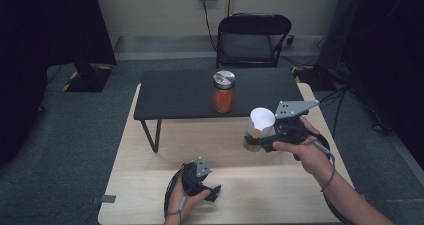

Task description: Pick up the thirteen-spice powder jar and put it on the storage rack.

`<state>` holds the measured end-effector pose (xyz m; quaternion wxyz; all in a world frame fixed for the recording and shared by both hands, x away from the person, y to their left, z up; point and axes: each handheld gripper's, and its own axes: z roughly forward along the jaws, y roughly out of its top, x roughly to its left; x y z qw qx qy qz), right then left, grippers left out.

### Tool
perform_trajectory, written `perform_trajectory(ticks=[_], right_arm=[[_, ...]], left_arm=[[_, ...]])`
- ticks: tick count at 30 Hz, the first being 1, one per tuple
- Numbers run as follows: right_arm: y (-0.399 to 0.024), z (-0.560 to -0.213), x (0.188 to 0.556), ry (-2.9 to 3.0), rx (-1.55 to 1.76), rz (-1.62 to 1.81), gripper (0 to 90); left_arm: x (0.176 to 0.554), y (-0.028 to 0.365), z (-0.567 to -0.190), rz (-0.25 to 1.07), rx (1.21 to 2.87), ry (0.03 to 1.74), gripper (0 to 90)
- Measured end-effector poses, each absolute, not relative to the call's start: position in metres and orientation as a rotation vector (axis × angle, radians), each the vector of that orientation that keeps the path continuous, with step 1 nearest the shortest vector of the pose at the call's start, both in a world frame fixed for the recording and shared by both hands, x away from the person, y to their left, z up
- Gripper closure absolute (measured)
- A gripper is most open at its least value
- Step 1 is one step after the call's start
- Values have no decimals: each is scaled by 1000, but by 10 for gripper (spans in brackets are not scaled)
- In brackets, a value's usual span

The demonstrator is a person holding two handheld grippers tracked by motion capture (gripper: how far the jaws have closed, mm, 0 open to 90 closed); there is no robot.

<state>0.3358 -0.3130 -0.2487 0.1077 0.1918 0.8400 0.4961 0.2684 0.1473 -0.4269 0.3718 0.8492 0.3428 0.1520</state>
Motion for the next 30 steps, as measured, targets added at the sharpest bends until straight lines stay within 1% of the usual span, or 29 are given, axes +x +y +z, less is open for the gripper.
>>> perform_trajectory(ticks=[14, 30], right_arm=[[-304, -214, 346, 2454, 584, 1417, 307], [-293, -189, 355, 2408, 634, 1396, 307]], left_arm=[[268, 147, -427, 393, 2174, 880, 2], [268, 147, -427, 393, 2173, 880, 1]])
